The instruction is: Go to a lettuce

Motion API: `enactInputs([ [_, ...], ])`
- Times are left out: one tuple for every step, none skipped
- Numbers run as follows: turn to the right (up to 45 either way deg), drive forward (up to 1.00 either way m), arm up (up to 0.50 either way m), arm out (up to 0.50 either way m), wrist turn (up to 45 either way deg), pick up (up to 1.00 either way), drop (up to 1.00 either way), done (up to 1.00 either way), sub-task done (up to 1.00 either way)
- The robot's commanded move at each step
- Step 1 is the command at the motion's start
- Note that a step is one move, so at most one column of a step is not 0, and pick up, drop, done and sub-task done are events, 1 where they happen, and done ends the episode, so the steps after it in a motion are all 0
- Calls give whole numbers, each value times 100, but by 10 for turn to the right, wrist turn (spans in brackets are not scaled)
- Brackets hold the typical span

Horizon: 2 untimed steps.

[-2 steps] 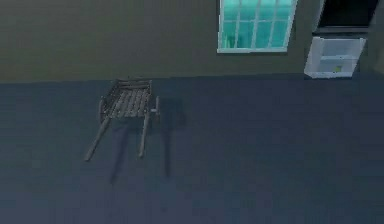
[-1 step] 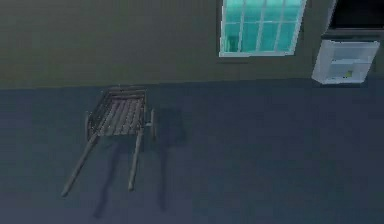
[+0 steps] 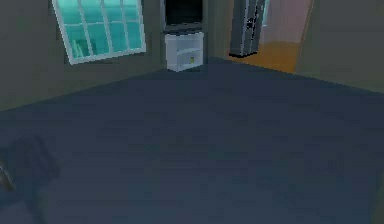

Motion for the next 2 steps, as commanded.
enactInputs([
  [0,60,0,0,0,0,0,0,0],
  [240,0,0,0,0,0,0,0,0],
])
